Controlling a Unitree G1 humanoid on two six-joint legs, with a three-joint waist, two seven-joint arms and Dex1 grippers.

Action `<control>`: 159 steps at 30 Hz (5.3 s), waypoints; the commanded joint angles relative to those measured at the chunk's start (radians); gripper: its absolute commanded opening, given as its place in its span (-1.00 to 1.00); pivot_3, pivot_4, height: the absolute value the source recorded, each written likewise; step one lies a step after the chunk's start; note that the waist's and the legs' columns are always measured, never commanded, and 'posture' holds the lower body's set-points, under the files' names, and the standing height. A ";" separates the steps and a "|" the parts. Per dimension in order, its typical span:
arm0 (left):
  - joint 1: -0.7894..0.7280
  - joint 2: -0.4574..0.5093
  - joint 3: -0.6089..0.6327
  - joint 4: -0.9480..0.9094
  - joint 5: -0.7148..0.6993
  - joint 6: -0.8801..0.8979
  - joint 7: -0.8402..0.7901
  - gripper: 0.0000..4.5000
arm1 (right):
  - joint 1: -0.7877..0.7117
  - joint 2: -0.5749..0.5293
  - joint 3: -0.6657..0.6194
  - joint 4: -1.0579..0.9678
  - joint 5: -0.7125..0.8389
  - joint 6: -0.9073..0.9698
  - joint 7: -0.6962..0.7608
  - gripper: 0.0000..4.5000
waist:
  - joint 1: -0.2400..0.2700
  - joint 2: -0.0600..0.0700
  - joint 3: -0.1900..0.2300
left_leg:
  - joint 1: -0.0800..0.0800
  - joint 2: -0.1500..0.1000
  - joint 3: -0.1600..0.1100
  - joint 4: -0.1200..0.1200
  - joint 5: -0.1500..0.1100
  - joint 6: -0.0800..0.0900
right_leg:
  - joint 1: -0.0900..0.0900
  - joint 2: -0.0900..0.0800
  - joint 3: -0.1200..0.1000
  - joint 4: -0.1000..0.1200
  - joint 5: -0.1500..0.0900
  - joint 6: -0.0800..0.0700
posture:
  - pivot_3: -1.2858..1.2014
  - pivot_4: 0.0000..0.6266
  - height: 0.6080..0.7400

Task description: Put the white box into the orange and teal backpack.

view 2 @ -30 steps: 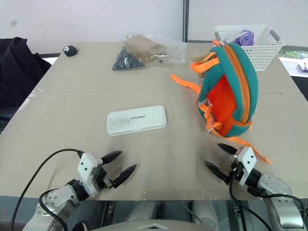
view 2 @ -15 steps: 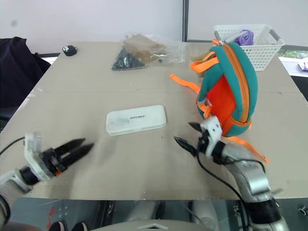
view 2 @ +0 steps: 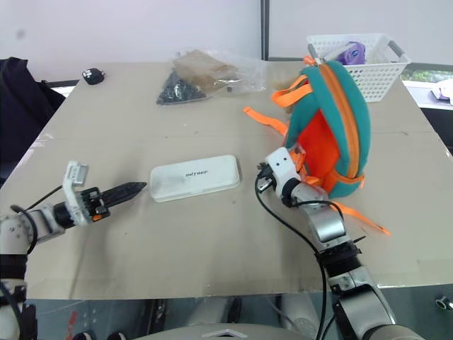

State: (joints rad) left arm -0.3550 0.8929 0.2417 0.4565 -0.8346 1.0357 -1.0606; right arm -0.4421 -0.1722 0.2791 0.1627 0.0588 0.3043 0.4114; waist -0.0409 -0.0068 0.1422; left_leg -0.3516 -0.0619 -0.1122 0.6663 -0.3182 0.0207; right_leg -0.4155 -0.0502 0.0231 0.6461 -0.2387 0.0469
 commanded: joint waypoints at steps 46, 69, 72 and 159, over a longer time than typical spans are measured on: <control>-0.074 -0.120 0.062 -0.072 0.009 0.351 -0.089 -0.57 | 0.064 0.090 -0.030 -0.149 0.019 -0.144 0.136 -0.76 | -0.002 0.000 -0.002 | -0.001 -0.002 -0.001 0.002 0.001 -0.001 | -0.003 -0.003 0.002 0.007 0.000 0.000 | 0.03 -0.52 1.00; 0.008 -0.304 0.466 -0.306 -0.185 0.268 0.293 -0.57 | -0.167 0.272 -0.382 -0.193 0.140 -0.020 -0.363 0.87 | -0.004 -0.003 -0.002 | -0.011 -0.001 -0.001 0.003 0.004 -0.005 | -0.015 -0.003 0.004 0.013 0.000 -0.001 | 0.03 -0.52 1.00; 0.021 -0.300 0.484 -0.317 -0.206 0.252 0.308 -0.57 | -0.201 0.235 -0.359 -0.147 0.114 -0.080 -0.327 0.41 | -0.003 -0.003 -0.003 | -0.012 -0.002 -0.002 0.002 0.003 -0.005 | -0.016 -0.004 0.003 0.011 0.000 -0.001 | 0.03 -0.52 1.00; 0.128 0.038 0.149 -0.484 0.237 -0.714 -0.188 -0.57 | -0.081 -0.006 -0.264 -0.376 0.526 0.181 0.238 -0.99 | 0.005 -0.006 0.000 | -0.013 -0.002 -0.003 0.003 0.003 -0.004 | -0.015 -0.004 0.002 0.010 0.000 -0.001 | 0.03 -0.52 1.00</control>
State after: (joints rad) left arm -0.2022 0.9050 0.4161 -0.0198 -0.6262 0.3229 -1.2588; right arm -0.5137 -0.1855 0.0233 -0.1740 0.5620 0.4995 0.6484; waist -0.0360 -0.0126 0.1419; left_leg -0.3649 -0.0639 -0.1153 0.6690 -0.3152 0.0166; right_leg -0.4306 -0.0546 0.0252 0.6562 -0.2384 0.0461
